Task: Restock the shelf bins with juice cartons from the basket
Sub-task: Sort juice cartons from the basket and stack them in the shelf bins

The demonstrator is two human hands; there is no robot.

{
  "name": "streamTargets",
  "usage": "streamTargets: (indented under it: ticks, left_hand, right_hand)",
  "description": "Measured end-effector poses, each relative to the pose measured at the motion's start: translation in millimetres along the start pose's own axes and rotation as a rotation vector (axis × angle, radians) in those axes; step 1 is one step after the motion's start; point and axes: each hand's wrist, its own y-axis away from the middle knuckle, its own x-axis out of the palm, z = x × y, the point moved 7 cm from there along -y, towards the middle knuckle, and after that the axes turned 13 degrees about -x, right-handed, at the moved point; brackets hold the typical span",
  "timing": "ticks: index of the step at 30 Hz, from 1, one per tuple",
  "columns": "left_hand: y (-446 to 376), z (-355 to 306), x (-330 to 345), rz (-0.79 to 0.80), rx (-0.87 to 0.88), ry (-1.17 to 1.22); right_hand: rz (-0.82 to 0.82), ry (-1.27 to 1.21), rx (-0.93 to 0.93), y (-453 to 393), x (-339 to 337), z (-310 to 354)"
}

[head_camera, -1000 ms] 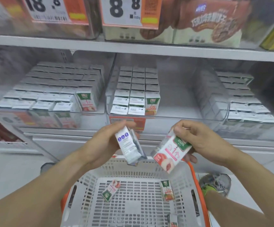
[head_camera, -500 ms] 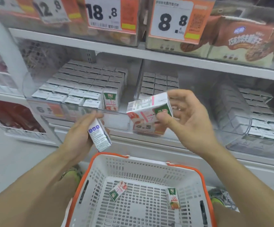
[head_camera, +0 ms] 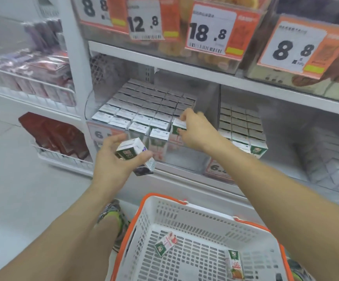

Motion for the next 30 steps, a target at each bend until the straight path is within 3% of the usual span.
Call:
streamTargets:
  ticks: [4, 8, 12, 15, 18, 24, 30]
  left_hand:
    - [-3, 5, -8, -0.015, -0.041, 0.061]
    - [-4, 8, 1, 0.076, -0.085, 0.167]
    - [3, 3, 20, 0.185, -0.061, 0.158]
    - [15, -7, 47, 0.283, -0.015, 0.106]
    - [31, -14, 74, 0.338, 0.048, 0.007]
    - [59, -12, 137, 0.399, 0.118, -0.196]
    - [96, -30, 189, 0.484, 0.350, -0.270]
  right_hand:
    - [-0.008, -0.019, 0.064, -11, 13, -2]
    - [0.011, 0.041, 0.081, 2, 8, 0]
    - [-0.170, -0.010, -0.240, 46, -24, 31]
    - [-0.031, -0.166, -0.377, 91, -24, 31]
    - [0.089, -0.363, -0.270, 121, -6, 6]
    - [-0.048, -0.671, -0.076, 165, 12, -50]
    - [-0.117, -0.708, -0.036, 197, -13, -98]
